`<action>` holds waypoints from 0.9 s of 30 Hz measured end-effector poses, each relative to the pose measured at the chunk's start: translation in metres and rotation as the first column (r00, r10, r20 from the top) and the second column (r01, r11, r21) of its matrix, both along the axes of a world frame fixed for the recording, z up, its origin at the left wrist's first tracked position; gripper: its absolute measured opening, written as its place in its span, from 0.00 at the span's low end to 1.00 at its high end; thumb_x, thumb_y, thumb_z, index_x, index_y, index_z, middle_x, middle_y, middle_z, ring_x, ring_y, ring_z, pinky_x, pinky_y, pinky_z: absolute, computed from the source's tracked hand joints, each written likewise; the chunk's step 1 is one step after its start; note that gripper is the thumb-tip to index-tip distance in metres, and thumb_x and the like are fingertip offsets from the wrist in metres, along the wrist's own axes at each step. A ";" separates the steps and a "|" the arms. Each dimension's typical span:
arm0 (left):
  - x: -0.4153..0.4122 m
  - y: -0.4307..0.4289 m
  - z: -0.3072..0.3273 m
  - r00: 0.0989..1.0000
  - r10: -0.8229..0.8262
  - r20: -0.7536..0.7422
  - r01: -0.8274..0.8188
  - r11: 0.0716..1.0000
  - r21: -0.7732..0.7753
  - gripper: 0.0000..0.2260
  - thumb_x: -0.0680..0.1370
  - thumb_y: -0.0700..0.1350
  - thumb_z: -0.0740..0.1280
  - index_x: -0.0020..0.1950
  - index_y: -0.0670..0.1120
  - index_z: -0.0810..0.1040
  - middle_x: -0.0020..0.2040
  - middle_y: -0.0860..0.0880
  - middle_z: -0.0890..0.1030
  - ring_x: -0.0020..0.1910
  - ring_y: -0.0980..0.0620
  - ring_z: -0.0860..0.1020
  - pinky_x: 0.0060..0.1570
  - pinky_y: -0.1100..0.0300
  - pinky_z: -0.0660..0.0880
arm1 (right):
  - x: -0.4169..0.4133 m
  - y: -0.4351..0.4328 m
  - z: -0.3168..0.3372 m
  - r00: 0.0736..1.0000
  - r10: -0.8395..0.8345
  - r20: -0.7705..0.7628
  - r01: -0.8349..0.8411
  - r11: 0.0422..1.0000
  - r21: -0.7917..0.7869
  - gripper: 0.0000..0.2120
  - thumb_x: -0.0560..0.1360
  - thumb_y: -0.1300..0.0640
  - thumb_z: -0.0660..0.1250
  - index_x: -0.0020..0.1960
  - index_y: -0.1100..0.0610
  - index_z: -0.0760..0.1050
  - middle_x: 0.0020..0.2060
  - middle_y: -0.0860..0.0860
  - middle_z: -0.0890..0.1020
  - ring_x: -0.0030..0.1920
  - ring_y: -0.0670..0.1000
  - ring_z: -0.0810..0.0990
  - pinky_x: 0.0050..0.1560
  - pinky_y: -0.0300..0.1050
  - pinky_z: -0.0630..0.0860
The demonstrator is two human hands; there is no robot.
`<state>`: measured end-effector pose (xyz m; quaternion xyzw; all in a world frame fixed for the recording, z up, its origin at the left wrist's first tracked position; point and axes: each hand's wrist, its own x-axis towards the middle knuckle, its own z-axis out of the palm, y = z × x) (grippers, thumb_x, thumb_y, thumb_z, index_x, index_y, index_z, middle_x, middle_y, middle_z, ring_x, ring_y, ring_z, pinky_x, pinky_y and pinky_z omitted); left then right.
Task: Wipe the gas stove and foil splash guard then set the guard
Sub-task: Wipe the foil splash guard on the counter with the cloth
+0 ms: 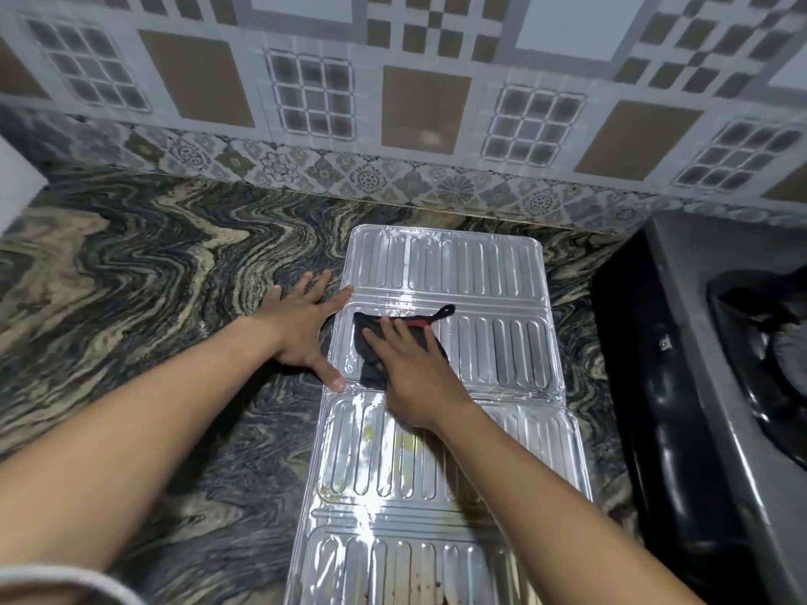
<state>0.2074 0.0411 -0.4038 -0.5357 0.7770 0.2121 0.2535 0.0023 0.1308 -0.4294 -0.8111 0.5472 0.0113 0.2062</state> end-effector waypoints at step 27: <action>0.018 0.069 0.007 0.992 -0.115 0.044 0.115 0.993 -0.006 0.69 0.51 0.76 0.72 0.80 0.58 0.34 0.78 0.56 0.32 0.78 0.47 0.33 0.74 0.32 0.41 | -0.107 0.010 0.001 0.854 -0.495 -0.157 0.502 0.865 0.006 0.28 0.84 0.42 0.44 0.81 0.47 0.40 0.81 0.55 0.44 0.80 0.57 0.39 0.74 0.68 0.38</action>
